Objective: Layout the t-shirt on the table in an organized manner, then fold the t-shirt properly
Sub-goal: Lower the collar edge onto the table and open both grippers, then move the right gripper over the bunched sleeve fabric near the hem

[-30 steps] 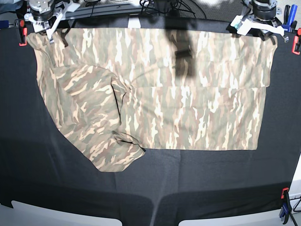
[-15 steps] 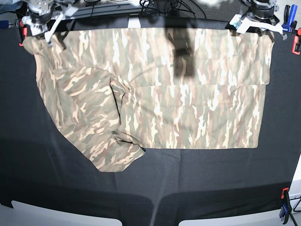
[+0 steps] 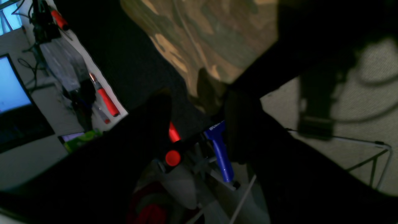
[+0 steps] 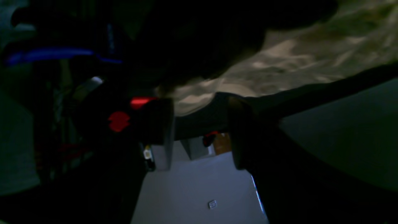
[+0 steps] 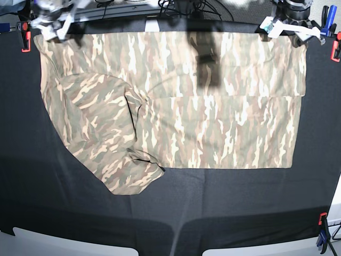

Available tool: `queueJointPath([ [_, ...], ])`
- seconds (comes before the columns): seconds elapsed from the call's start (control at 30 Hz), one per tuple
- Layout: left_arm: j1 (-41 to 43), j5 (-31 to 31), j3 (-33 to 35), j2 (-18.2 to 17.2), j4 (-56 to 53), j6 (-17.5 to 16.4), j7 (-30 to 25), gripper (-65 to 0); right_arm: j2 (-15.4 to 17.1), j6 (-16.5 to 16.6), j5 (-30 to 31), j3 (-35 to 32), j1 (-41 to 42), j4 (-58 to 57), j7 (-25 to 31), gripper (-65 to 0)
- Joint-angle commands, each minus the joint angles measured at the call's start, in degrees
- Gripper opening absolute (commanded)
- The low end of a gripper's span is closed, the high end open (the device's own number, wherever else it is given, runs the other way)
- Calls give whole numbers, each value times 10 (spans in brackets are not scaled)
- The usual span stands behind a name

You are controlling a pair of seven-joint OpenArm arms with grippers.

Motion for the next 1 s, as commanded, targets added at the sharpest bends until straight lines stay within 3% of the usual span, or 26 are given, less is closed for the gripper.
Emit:
queueJointPath([
  [0.0, 4, 9, -3, -5, 18, 7, 18, -388, 2, -12, -18, 2, -1, 9, -10, -379],
  [0.1, 5, 10, -3, -5, 49, 7, 67, -388, -17, -30, -17, 2, -1, 9, -8, -379],
  [0.3, 4, 10, -3, -6, 110, 6, 81, -388, -28, -31, -17, 2, -1, 9, 15, -379],
  [0.43, -1, 9, -3, -5, 119, 7, 30, -388, -28, -53, -17, 3, 4, 9, 20, -379],
  [0.5, -13, 8, -3, -5, 119, 8, 9, -388, -28, -56, -17, 5, 22, 9, -6, -379],
  [0.57, -30, 10, -3, -6, 119, 7, 14, -388, -32, -57, -17, 21, 43, 9, -28, -379],
  [0.67, -63, 10, -3, -9, 119, 7, 18, -388, -56, -62, -12, 67, 71, 9, -13, -379],
  [0.8, -125, -2, -3, -9, 119, 7, 8, -388, -95, -60, 86, 137, 127, 9, 30, -379],
  [0.97, -224, -125, -3, -8, 118, 7, -3, -388, -134, -8, 249, 208, 211, 9, 100, -379],
])
